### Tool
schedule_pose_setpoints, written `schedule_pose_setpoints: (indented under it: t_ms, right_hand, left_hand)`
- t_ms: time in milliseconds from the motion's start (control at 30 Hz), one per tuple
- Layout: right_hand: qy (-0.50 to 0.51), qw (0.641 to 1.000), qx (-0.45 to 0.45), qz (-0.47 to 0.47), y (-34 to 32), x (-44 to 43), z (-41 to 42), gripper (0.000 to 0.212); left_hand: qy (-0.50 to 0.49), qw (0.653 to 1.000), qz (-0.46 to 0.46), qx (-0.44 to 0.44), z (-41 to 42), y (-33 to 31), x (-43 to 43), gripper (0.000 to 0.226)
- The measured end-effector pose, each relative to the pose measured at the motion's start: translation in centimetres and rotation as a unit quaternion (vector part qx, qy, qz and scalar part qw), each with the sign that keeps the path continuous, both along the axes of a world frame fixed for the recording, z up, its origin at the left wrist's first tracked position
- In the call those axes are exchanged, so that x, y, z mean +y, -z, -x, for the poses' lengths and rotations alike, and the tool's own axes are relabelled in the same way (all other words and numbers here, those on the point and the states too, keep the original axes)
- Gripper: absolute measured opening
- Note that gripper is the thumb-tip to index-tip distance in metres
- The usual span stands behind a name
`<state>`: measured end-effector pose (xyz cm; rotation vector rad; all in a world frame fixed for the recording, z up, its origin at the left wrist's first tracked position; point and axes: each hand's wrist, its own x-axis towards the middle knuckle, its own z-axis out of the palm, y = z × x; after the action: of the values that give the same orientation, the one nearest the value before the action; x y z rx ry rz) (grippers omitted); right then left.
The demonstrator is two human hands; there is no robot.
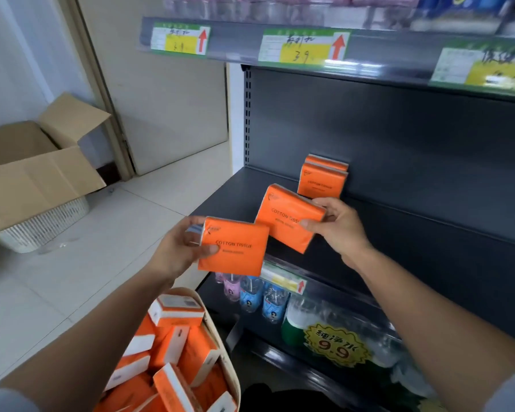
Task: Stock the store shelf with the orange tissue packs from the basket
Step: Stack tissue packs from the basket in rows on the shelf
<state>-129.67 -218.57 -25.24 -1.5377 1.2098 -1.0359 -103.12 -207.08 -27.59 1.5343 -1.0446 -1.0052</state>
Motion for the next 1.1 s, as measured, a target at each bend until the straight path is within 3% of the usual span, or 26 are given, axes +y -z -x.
schedule_pose_setpoints:
  t_ms: [133,500,1100]
  right_hand:
    - [0.04,0.998,0.054,0.011,0.0,-2.1,2.2,0.053]
    - [0.078,0.99,0.109,0.045,1.6,-6.9,3.6,0.037]
    - [0.172,0.958,0.203,0.106,4.0,-13.8,2.1,0.05]
  left_hand:
    - [0.033,0.999,0.023,-0.019,2.4,-1.3,-3.1,0.056]
    - [0.079,0.996,0.026,-0.028,6.0,-1.6,-9.1,0.06]
    - [0.094,0.995,0.03,-0.025,6.3,-0.1,-12.7,0.058]
